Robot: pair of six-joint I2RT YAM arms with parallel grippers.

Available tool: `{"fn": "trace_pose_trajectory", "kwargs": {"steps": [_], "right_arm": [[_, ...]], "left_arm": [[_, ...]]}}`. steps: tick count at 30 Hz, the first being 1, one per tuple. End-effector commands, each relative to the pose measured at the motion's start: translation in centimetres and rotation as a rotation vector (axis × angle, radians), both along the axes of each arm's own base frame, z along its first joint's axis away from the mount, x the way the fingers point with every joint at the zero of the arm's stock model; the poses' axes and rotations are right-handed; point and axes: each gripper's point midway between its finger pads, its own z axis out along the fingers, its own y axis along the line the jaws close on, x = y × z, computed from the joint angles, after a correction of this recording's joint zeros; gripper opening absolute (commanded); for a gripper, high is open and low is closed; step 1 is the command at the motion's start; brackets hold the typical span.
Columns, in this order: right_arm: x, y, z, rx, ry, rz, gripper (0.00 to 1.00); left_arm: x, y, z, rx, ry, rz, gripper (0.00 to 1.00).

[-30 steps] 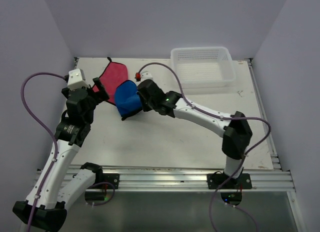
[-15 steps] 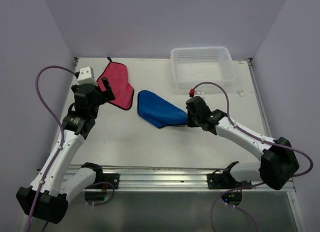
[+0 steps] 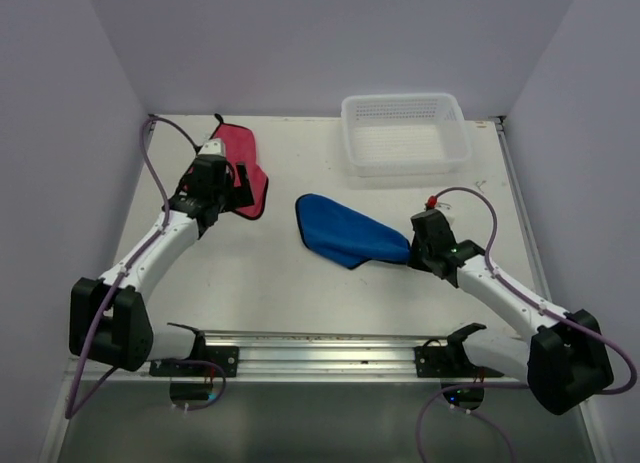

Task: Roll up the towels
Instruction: Move the towel to the center of the board, then flatten the towel

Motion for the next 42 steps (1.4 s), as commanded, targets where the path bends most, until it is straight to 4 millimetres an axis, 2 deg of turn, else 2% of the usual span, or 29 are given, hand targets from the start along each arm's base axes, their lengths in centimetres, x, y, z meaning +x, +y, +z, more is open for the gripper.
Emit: {"fn": "trace_pose_trajectory", "kwargs": {"steps": [1, 4, 6, 7, 8, 9, 10, 12, 13, 15, 16, 18, 19, 23, 28, 30, 36, 37, 38, 42], "right_arm": [[0.5, 1.1, -0.5, 0.092, -0.016, -0.008, 0.0], [0.5, 1.3, -0.5, 0.11, -0.016, 0.006, 0.0], [0.3, 1.1, 0.0, 0.106, -0.017, 0.016, 0.0], [0.3, 1.0, 0.3, 0.104, -0.024, 0.017, 0.0], [0.2, 0.8, 0.5, 0.099, -0.027, 0.013, 0.0], [0.3, 0.6, 1.2, 0.102, -0.049, 0.007, 0.0], [0.2, 0.3, 1.3, 0.096, -0.047, -0.002, 0.0], [0.5, 0.1, 2.2, 0.099, -0.063, -0.009, 0.0], [0.6, -0.2, 2.4, 0.098, -0.063, -0.015, 0.0], [0.8, -0.2, 2.9, 0.109, -0.06, -0.019, 0.0], [0.9, -0.4, 3.1, 0.116, -0.059, -0.028, 0.0], [1.2, -0.4, 3.3, 0.135, -0.061, -0.029, 0.0], [1.2, -0.2, 3.4, 0.155, -0.056, -0.029, 0.0], [1.4, 0.1, 3.2, 0.188, -0.047, -0.025, 0.0], [1.3, 0.2, 2.8, 0.206, -0.035, -0.026, 0.0], [1.3, 0.1, 2.8, 0.209, -0.034, -0.027, 0.0], [1.3, -0.8, 3.3, 0.212, -0.045, -0.04, 0.0], [1.2, -0.9, 3.3, 0.213, -0.041, -0.039, 0.0], [1.3, -1.0, 3.4, 0.215, -0.043, -0.042, 0.0], [1.4, -1.3, 3.4, 0.221, -0.04, -0.048, 0.0]], "left_arm": [[2.0, -0.4, 0.4, -0.051, -0.023, 0.069, 0.97], [3.1, -2.5, -0.8, -0.12, 0.019, 0.028, 0.9], [3.1, -3.7, -0.9, -0.14, 0.003, -0.001, 0.86], [2.6, -5.3, -0.9, -0.132, -0.006, -0.041, 0.86], [2.3, -5.9, -0.7, -0.109, -0.024, -0.06, 0.85], [1.8, -7.0, -0.5, -0.105, -0.049, -0.093, 0.84], [0.6, -9.5, -0.4, -0.097, -0.06, -0.168, 0.83], [-1.1, -11.1, -0.2, -0.076, -0.095, -0.221, 0.8], [-2.4, -13.1, -0.2, -0.078, -0.106, -0.288, 0.72], [-4.2, -14.6, 0.0, -0.085, -0.155, -0.367, 0.66], [-5.5, -16.2, 0.1, -0.087, -0.176, -0.43, 0.61], [-6.5, -17.7, 0.1, -0.066, -0.229, -0.509, 0.57], [-7.6, -19.1, -0.2, -0.054, -0.235, -0.567, 0.57], [-9.2, -22.8, -1.2, 0.03, -0.249, -0.728, 0.58], [-10.5, -28.7, -1.7, 0.128, -0.285, -0.891, 0.7], [-10.1, -30.2, -2.6, 0.181, -0.274, -0.924, 0.7], [-11.0, -33.4, -4.3, 0.246, -0.28, -1.017, 0.69], [-11.2, -33.7, -4.6, 0.25, -0.276, -1.029, 0.68], [-11.2, -33.8, -5.8, 0.268, -0.253, -1.037, 0.67], [-11.3, -34.4, -6.8, 0.28, -0.22, -1.063, 0.67]]}}
